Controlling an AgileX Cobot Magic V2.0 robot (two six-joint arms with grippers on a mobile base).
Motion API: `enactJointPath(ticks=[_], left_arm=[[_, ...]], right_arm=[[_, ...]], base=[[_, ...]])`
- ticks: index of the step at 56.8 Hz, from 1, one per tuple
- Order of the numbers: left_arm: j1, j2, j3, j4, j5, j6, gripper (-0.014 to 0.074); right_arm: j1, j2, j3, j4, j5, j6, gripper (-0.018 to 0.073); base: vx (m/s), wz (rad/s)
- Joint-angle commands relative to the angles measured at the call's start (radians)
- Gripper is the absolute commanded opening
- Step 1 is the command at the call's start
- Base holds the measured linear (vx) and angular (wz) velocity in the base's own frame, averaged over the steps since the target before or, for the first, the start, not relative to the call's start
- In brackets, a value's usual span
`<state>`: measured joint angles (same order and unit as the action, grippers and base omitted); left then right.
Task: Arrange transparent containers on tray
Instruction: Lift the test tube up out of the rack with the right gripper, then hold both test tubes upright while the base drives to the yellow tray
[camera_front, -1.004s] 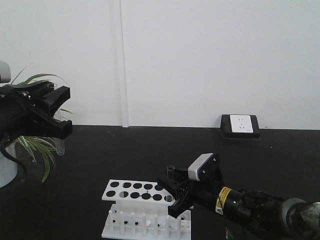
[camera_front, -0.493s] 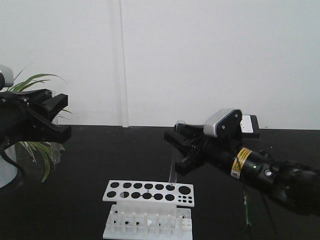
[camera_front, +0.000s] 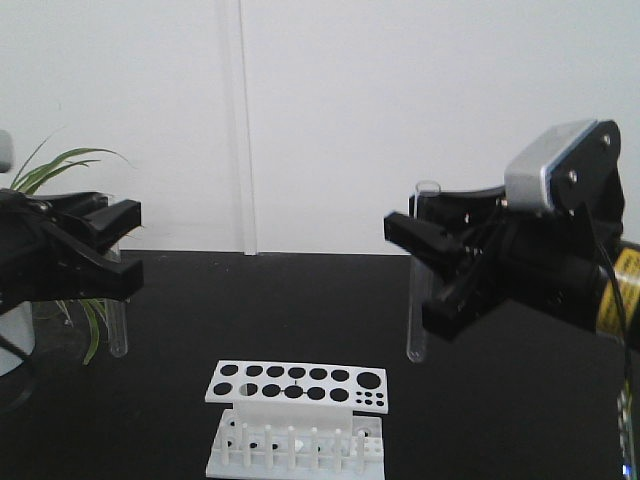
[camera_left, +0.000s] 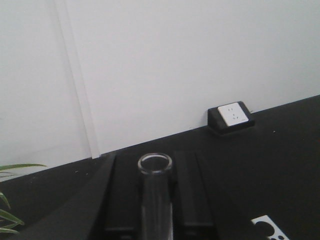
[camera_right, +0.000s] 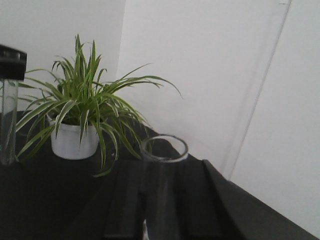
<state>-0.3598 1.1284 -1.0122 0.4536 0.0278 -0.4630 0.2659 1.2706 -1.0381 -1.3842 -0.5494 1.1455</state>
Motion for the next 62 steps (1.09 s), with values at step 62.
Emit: enactJointPath(ticks=[62], left_arm=[[-0.019,-0.068,0.012,-0.01,-0.081,-0.007,-0.0006]], right_arm=[[-0.002,-0.094,0.008,0.037,0.06,0.013,-0.0013]], base=[[0.0,0.0]])
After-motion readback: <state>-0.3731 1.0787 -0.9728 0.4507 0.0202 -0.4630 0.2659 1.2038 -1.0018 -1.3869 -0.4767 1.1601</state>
